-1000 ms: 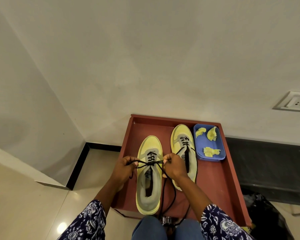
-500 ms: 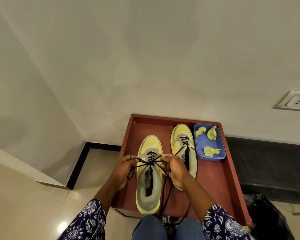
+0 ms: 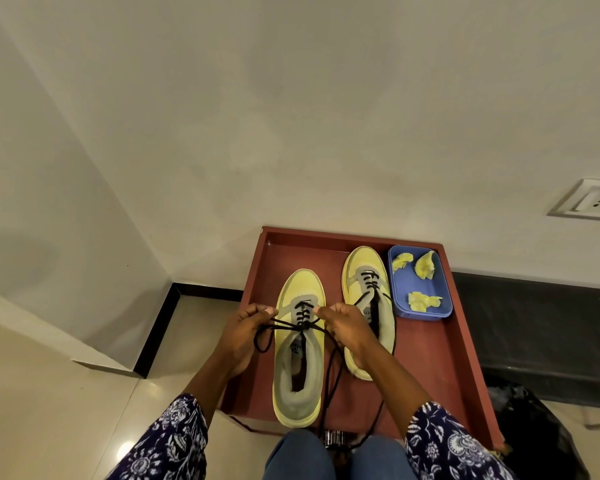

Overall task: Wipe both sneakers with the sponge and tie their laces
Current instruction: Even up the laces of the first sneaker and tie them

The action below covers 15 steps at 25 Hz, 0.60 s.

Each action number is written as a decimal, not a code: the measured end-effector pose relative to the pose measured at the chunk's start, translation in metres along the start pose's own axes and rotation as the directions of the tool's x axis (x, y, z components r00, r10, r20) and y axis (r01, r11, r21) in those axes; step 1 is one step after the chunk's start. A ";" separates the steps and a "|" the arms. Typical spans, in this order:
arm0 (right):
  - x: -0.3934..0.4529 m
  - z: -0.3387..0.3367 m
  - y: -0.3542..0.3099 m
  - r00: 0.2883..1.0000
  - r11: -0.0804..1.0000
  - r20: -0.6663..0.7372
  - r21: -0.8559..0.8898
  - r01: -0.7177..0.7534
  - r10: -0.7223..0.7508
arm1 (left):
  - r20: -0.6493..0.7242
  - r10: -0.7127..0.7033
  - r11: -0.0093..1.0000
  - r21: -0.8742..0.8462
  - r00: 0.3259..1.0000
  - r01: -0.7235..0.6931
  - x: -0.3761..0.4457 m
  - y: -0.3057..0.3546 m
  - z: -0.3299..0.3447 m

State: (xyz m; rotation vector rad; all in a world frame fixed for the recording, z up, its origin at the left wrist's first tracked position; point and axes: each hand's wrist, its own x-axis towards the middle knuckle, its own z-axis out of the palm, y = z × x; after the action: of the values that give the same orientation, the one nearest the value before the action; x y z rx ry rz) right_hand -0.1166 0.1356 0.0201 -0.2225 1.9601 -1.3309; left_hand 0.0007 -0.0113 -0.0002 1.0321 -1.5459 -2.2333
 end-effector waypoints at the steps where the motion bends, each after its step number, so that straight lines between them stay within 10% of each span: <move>1: 0.000 -0.001 0.001 1.000 0.998 0.001 0.059 -0.012 0.012 | 0.003 0.004 1.000 -0.012 1.000 -0.004 -0.001 0.002 0.001; 5: -0.001 -0.007 0.004 0.997 0.957 -0.050 0.287 -0.043 0.059 | -0.012 0.012 0.999 -0.047 1.000 -0.013 0.000 0.002 0.002; 15: 0.007 -0.010 0.006 0.991 0.972 -0.085 -0.220 0.083 -0.104 | 0.045 0.232 0.854 0.469 0.972 -0.225 0.006 0.001 0.002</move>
State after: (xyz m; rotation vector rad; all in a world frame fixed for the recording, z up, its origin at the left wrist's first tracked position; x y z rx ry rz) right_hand -0.1265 0.1418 0.0131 -0.3655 2.2019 -1.2047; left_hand -0.0048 -0.0139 -0.0015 0.9065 -2.1453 -1.7236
